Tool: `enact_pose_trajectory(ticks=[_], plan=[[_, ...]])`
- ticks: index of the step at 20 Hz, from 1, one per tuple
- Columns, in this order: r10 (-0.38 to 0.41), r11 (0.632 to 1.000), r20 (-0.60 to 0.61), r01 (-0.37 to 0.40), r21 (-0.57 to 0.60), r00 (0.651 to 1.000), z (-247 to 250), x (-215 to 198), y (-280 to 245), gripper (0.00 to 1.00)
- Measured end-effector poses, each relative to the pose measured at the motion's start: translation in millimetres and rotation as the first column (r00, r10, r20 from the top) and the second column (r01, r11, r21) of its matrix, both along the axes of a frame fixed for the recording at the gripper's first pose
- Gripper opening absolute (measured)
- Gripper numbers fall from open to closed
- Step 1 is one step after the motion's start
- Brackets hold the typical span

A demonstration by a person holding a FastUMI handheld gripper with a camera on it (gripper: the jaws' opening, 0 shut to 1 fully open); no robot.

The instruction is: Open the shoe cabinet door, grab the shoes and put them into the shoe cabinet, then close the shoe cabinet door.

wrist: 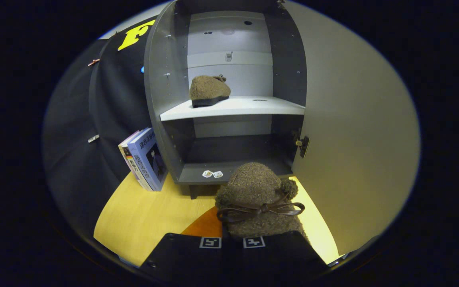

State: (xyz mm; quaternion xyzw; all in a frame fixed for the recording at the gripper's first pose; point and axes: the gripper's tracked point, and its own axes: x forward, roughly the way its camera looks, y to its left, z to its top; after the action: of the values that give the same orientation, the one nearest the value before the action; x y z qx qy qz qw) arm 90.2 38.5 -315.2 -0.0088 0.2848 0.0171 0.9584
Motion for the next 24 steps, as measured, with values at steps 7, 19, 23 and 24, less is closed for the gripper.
enact_pose_trajectory(ticks=[7,19,23,24], plan=[[0.028,0.999,0.031,-0.029,0.021,0.999,58,50,2,0.05],[0.046,0.999,0.048,-0.045,-0.009,0.998,108,177,-1,0.05],[0.034,0.999,0.055,-0.033,-0.024,0.998,113,232,-4,0.05],[0.030,0.999,0.054,-0.029,-0.025,0.998,113,246,-5,0.05]])
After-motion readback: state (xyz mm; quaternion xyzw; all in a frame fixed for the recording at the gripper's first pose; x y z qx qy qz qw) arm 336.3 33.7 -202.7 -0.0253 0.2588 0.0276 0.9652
